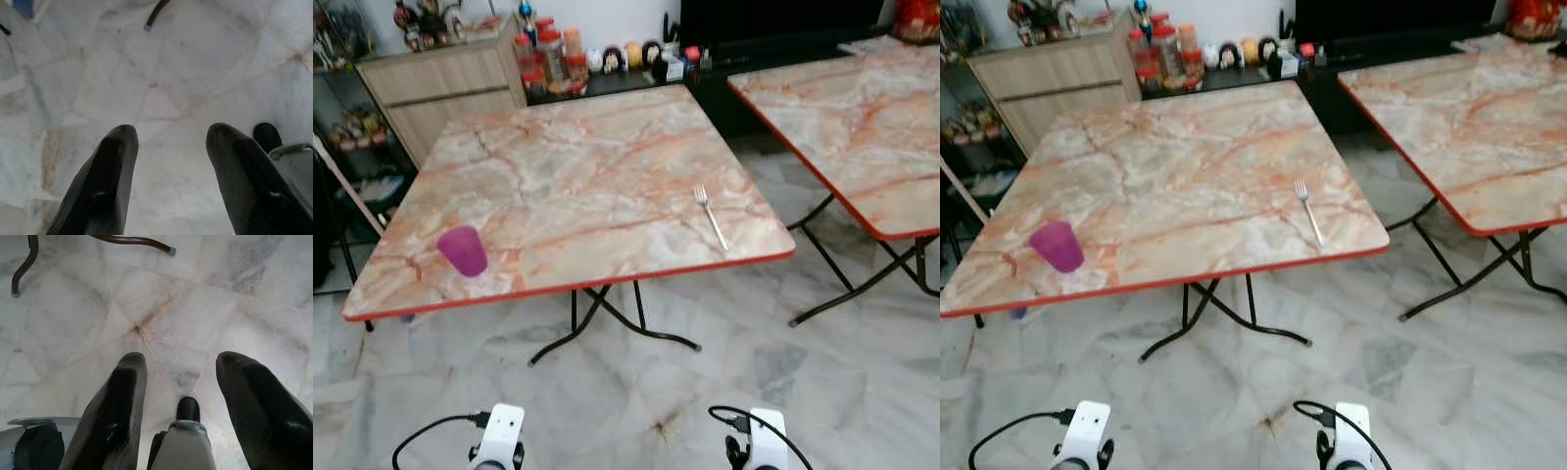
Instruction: Setting the table
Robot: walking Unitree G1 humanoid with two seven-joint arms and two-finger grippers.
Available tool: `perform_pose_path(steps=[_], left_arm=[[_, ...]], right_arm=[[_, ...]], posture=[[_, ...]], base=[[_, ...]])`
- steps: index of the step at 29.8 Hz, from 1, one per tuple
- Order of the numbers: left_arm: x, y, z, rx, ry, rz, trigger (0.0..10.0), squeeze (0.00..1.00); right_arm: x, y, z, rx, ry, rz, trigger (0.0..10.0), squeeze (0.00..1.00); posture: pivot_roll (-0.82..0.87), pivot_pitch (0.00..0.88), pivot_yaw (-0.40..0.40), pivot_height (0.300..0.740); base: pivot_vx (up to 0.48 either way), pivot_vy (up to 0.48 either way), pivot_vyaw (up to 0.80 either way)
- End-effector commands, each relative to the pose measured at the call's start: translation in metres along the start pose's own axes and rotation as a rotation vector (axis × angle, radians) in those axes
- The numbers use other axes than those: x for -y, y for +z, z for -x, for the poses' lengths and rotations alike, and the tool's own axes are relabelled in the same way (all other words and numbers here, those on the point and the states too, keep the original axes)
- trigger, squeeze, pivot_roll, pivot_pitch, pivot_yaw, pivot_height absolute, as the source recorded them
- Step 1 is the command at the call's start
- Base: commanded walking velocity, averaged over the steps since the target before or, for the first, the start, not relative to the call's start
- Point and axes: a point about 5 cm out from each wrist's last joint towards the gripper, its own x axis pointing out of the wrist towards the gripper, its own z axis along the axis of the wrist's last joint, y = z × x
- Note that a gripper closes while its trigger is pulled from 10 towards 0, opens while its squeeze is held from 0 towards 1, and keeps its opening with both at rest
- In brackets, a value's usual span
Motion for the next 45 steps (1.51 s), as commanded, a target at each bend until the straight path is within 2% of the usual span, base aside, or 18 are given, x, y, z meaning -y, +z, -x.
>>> perform_pose_path(steps=[1, 6, 10, 27, 36, 45], left_arm=[[-0.0033, -0.0011, 0.0002, -0.002, 0.007, -0.005, 10.0, 0.00], [-0.0033, -0.0024, 0.0005, -0.008, 0.009, 0.001, 10.0, 0.00], [-0.0018, -0.0015, 0.0003, -0.006, 0.009, 0.006, 10.0, 0.00], [-0.0056, 0.0025, -0.0010, 0.003, 0.015, 0.001, 10.0, 0.00], [-0.0055, 0.0031, -0.0011, 0.007, 0.016, 0.005, 10.0, 0.00], [-0.0046, 0.0037, -0.0012, 0.011, 0.014, 0.009, 10.0, 0.00]], right_arm=[[-0.0026, 0.0001, 0.0000, 0.004, 0.005, 0.005, 10.0, 0.00], [-0.0026, 0.0025, -0.0006, 0.010, 0.008, 0.013, 10.0, 0.00], [-0.0007, 0.0069, -0.0017, 0.021, 0.000, -0.014, 10.0, 0.00], [-0.0031, 0.0078, -0.0021, 0.021, 0.000, -0.009, 10.0, 0.00], [-0.0014, 0.0093, -0.0023, 0.029, -0.012, -0.038, 10.0, 0.00], [-0.0015, 0.0096, -0.0023, 0.032, -0.009, -0.037, 10.0, 0.00]], posture=[[0.04, 0.000, 0.087, 0.740], [0.04, 0.000, 0.080, 0.740], [0.04, 0.000, 0.077, 0.740], [0.04, 0.000, 0.089, 0.740], [0.04, 0.000, 0.091, 0.740], [0.04, 0.000, 0.088, 0.740]], base=[[0.000, 0.000, 0.00], [0.000, 0.000, 0.55], [0.000, 0.000, 0.00], [0.000, 0.000, 0.00], [0.000, 0.000, 0.00], [0.276, 0.000, 0.00]])
